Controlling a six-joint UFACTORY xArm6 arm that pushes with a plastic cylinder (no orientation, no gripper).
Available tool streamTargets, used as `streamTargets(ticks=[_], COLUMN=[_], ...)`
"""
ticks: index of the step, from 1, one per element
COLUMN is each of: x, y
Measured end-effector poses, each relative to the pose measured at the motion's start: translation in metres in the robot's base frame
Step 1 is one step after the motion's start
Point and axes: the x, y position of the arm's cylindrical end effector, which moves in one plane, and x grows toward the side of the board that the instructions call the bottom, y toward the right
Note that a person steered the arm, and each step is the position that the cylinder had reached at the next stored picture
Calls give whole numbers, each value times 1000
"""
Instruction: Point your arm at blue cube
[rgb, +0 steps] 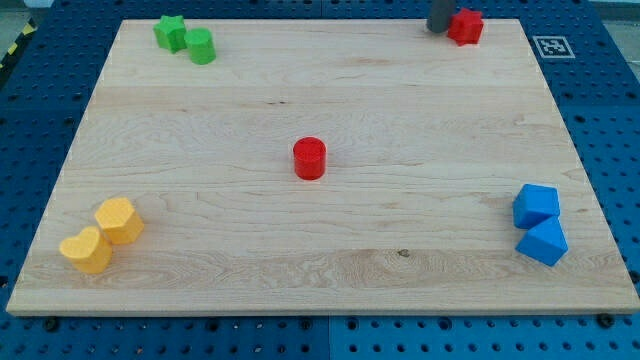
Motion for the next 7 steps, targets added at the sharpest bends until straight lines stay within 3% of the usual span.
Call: streamTargets(ticks=[2, 3, 5, 6, 7], x=[23, 56, 92, 136, 146], y=[33, 12, 52, 55, 55])
